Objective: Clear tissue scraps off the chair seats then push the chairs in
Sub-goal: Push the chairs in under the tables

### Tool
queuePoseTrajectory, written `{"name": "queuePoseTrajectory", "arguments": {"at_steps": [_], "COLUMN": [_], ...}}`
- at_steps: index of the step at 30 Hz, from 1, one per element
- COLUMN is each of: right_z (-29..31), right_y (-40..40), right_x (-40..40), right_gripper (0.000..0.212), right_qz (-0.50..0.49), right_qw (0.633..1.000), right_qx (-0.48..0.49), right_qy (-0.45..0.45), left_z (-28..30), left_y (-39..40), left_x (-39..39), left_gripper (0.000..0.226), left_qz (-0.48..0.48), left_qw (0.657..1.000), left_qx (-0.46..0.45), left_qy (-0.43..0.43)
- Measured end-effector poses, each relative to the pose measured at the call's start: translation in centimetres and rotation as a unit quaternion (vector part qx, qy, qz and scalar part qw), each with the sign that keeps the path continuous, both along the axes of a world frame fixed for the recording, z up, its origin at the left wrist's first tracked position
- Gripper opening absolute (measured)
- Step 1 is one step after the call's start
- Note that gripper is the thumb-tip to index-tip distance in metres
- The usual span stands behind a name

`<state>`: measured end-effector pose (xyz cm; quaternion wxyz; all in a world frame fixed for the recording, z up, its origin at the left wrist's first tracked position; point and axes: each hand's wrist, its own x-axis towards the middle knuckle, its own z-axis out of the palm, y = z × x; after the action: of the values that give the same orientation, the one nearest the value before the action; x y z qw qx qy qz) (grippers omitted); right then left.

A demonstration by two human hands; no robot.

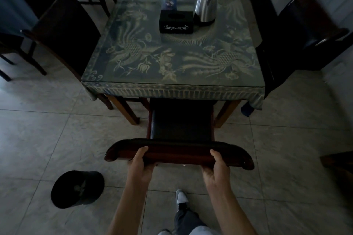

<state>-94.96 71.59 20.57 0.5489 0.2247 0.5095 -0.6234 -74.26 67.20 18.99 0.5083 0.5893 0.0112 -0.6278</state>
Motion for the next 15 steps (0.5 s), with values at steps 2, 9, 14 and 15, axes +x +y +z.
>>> {"name": "queuePoseTrajectory", "arguments": {"at_steps": [2,9,14,15], "right_z": [-0.1,0.1,0.1,0.0], "right_y": [-1.1,-5.2,-7.8,-8.2], "right_x": [-0.2,-0.6,-0.8,-0.8], "right_gripper": [0.032,0.042,0.039,0.04], "right_qz": [0.0,-0.009,-0.013,-0.013], "right_qw": [1.0,1.0,1.0,1.0], "right_qx": [-0.003,-0.009,-0.007,-0.008], "right_qy": [-0.001,0.0,0.008,0.008], "left_z": [0.0,0.0,-0.2,-0.2], "left_y": [-1.1,-5.1,-7.7,-8.2], "left_x": [-0.2,-0.5,-0.9,-0.9], "left_gripper": [0.019,0.022,0.028,0.028], "left_qz": [-0.003,-0.02,-0.019,-0.021], "left_qw": [1.0,1.0,1.0,1.0], "left_qx": [0.001,-0.003,-0.002,-0.006], "left_qy": [0.003,-0.011,-0.011,-0.012]}}
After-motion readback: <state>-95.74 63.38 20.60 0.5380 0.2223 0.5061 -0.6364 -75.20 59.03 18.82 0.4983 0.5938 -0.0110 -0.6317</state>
